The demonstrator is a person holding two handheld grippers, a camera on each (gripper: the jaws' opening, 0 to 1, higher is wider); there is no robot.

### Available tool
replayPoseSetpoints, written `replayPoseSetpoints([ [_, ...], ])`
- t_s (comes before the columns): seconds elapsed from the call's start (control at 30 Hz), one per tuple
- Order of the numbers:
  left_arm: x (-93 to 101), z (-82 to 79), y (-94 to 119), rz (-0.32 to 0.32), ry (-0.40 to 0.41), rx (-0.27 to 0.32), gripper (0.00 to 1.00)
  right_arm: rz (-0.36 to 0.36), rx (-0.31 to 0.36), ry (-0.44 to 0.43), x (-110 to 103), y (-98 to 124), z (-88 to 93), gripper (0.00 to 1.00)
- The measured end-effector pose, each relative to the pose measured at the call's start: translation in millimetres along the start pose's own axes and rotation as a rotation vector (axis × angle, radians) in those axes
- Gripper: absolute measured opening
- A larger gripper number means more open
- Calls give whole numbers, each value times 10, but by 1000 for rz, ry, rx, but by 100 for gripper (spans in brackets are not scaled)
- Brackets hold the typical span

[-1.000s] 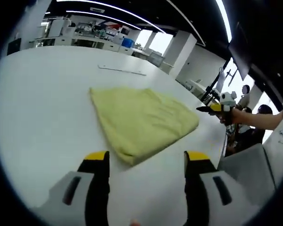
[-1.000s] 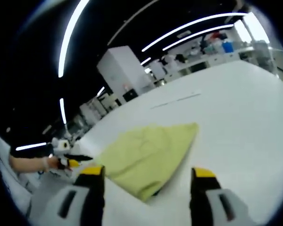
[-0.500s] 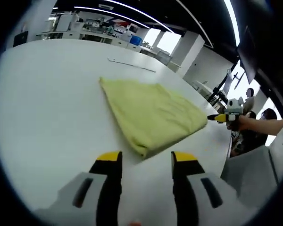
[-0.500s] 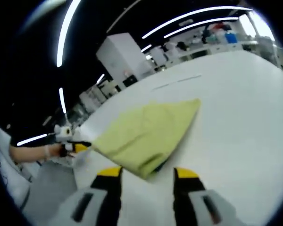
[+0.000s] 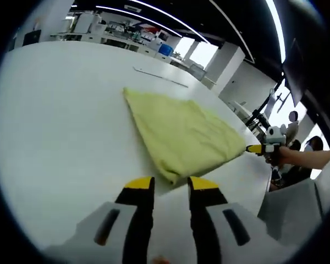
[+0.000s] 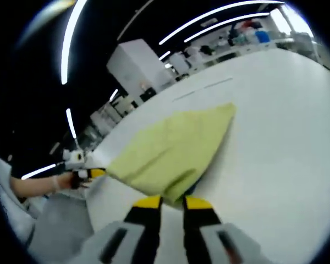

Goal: Fold the garment on the visible template until the final outline fits inside the template.

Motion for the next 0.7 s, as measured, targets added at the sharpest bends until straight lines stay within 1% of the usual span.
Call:
replayPoseSetpoints([
  [0.1,-17,-4,-19,-2,-1,0,18,9,2,-13,35,-30,3,6],
  [0.17,-15,0,-18,-3,-5,-4,12,15,3,-17,27,-15,2,4],
  [0.2,-13,5,-13,-3,-8,-10,6,17,4,-19,31,-11,3,0],
  [0.23,-7,8,-6,-2,-9,-13,1,20,2,-19,35,-6,4,0],
  [0.27,2,7,7,3,-4,-10,0,22,4,-24,26,10,7,0],
  [0.33,9,0,30,-1,-8,-1,0,13,3,-42,23,26,10,0],
  [0.47,11,-6,52,-2,-6,-1,0,5,0,-48,31,51,5,0],
  [0.53,17,-15,84,-5,-33,2,0,2,-4,-44,70,80,-10,0],
  [0.6,-1,-25,106,0,-27,-1,0,-1,-6,-41,82,106,-22,0],
  [0.7,-55,-44,161,-19,-37,1,0,-6,-6,-40,121,155,-35,0],
])
Point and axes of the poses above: the point that each gripper's makers call its tool centre point, and the gripper's own axes: y roughly backward along the fingers, x roughly to its right, z roughly out of its underside, the point moved 10 cm from there along y, roughly backward along the fingers, and after that the axes turned 4 degrees about y, right-handed, at the moved point
